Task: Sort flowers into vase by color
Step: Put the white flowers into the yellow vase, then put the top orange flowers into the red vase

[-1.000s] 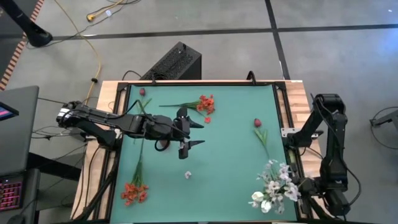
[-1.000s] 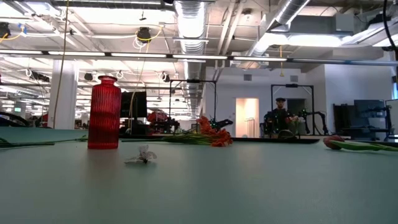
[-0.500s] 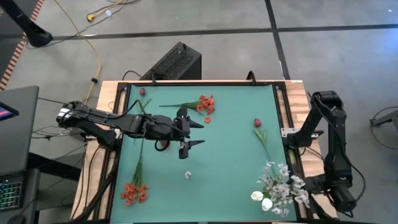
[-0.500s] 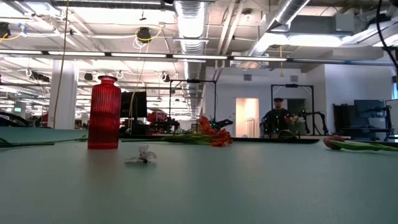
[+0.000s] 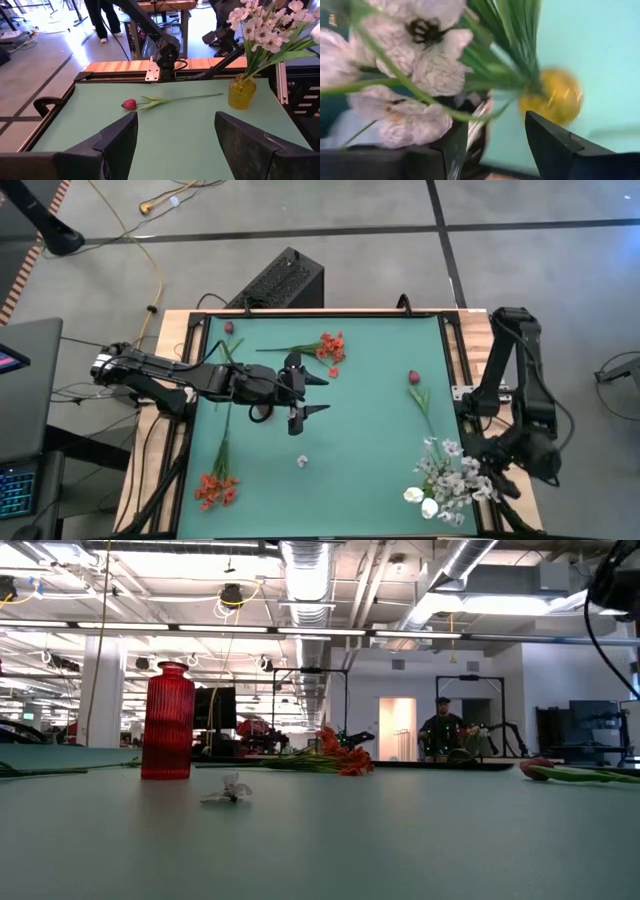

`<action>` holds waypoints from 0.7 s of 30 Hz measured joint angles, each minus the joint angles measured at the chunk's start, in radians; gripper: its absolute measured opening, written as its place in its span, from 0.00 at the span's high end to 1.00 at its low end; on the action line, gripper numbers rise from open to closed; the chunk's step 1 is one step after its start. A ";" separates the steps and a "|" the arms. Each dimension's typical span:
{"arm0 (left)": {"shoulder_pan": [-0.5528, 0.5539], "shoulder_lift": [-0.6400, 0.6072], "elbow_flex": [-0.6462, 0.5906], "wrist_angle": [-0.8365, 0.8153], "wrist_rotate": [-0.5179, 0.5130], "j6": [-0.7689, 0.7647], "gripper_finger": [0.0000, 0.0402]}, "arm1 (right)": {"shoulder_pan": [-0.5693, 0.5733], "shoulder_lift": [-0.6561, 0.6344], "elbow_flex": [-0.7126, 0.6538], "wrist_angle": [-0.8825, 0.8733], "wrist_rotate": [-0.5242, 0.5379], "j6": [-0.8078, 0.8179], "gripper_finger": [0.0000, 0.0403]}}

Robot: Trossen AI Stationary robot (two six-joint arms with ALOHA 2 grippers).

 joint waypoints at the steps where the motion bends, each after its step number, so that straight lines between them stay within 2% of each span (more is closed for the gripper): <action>1: 0.000 0.000 0.000 0.000 0.000 0.000 0.37 | -0.010 -0.025 0.000 -0.001 -0.046 0.039 0.45; 6: 0.000 0.000 0.000 0.000 0.000 0.011 0.37 | -0.042 -0.126 0.000 -0.017 -0.235 0.236 0.46; 13: 0.000 0.000 0.000 -0.007 0.000 0.054 0.37 | -0.048 -0.245 0.000 -0.109 -0.347 0.415 0.48; 17: 0.005 0.000 0.000 -0.028 0.000 0.089 0.37 | -0.048 -0.323 0.000 -0.200 -0.302 0.421 0.50; 21: 0.025 0.000 0.000 -0.071 0.002 0.098 0.37 | -0.049 -0.405 0.000 -0.313 -0.126 0.431 0.52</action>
